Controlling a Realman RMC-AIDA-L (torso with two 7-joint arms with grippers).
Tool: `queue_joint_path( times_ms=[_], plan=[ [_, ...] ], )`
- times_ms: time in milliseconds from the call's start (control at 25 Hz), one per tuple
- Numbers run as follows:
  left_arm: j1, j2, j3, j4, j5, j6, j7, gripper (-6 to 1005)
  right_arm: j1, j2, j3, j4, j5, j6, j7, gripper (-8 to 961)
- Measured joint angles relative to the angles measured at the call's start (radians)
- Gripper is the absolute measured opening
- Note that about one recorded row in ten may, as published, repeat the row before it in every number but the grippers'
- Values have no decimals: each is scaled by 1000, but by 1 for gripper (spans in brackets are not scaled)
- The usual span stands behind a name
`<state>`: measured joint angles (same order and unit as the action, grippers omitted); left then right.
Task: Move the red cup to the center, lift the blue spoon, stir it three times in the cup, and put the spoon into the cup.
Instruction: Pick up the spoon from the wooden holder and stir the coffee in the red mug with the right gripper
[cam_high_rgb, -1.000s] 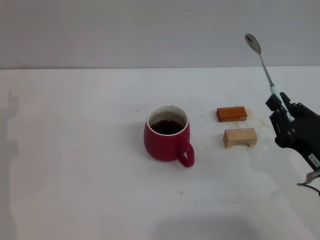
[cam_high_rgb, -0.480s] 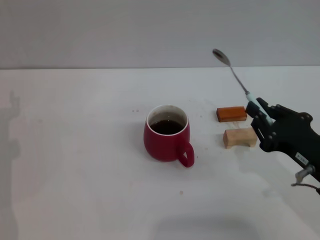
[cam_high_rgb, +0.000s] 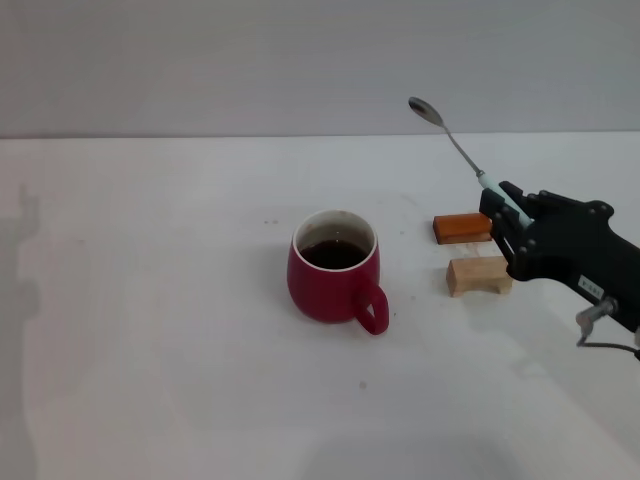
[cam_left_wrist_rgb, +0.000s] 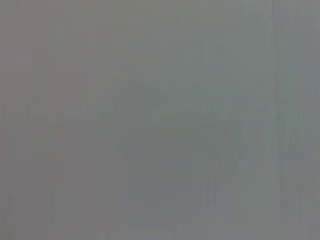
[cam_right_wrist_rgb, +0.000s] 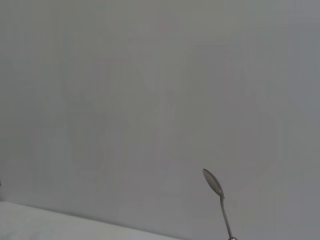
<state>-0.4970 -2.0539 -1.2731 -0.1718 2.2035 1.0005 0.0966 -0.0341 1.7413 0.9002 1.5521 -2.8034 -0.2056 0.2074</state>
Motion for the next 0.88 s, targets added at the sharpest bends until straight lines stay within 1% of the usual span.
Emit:
queue_joint_path(
  times_ms=[40,80,120,160,200,240,280,320,360,480,560,600,720,760,800,840,880],
  plan=[
    [0,0,0,0,-1,-1,0,661,0,0,0,0,0,0,0,136],
    [0,0,0,0,-1,-2,0,661,1,2,7,19,-1,31,0,136],
    [-1,0,0,0,-2,-4,0,661,4,7,21,54,-2,98,0,136],
    [-1,0,0,0,-2,-4,0,661,4,7,21,54,-2,98,0,136],
    [-2,0,0,0,-2,-4,0,661,8,17,41,88,-2,175,-1,136],
    [-2,0,0,0,-2,-4,0,661,8,17,41,88,-2,175,-1,136],
    [-4,0,0,0,-2,-5,0,662,15,31,69,128,-4,269,-10,136],
    [-5,0,0,0,-2,-5,0,662,18,40,82,146,-4,314,-19,136],
    [-5,0,0,0,-2,-5,0,662,18,40,82,146,-4,314,-19,136],
    [-8,0,0,0,-2,-5,0,662,23,74,126,197,-4,431,-69,136],
    [-10,0,0,0,-2,-5,0,662,24,112,168,240,2,528,-130,136],
    [-10,0,0,0,-2,-5,0,662,30,154,206,280,6,626,-187,136],
    [-13,1,0,0,-2,-5,0,662,47,226,271,332,13,774,-277,136],
    [-13,1,0,0,-2,-5,0,662,47,226,271,332,13,774,-277,136],
    [-15,1,0,0,0,-5,0,662,59,271,316,354,36,859,-344,136],
    [-15,1,0,0,0,-5,0,662,59,271,316,354,36,859,-344,136],
    [-15,1,0,0,0,-5,0,662,67,298,347,364,58,909,-386,136]
  ],
)
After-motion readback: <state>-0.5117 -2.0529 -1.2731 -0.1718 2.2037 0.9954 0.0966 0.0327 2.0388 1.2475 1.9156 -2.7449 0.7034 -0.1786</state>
